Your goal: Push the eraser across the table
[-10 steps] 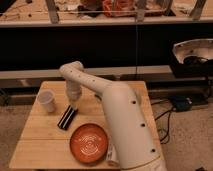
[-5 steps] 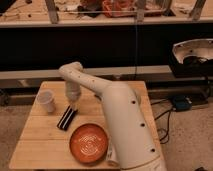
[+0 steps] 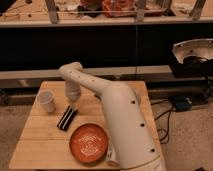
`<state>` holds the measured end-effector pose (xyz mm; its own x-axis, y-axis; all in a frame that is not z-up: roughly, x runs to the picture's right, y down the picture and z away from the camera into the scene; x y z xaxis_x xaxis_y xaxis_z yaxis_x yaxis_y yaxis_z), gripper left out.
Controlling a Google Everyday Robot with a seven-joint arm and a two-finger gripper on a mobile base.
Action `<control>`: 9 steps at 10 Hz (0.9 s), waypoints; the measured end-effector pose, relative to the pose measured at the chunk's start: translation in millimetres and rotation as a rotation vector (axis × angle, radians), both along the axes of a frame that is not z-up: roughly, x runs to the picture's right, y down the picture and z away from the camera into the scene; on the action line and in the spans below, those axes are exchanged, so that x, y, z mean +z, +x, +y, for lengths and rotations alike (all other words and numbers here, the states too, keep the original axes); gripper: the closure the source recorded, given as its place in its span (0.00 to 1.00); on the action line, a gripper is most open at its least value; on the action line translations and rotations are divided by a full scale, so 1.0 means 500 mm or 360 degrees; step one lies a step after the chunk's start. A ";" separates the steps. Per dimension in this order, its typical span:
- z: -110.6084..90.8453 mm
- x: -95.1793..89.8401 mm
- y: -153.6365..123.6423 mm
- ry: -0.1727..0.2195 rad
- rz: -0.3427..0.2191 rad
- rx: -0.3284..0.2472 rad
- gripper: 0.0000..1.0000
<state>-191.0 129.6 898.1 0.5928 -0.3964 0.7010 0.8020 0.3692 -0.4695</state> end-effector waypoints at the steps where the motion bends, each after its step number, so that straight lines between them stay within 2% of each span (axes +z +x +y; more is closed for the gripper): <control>1: -0.002 -0.003 0.001 -0.0003 0.0000 -0.0004 0.98; 9: -0.001 -0.003 0.007 -0.0010 0.0006 -0.0018 0.98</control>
<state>-187.7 129.2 896.5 0.5908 -0.3988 0.7014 0.8045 0.3571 -0.4746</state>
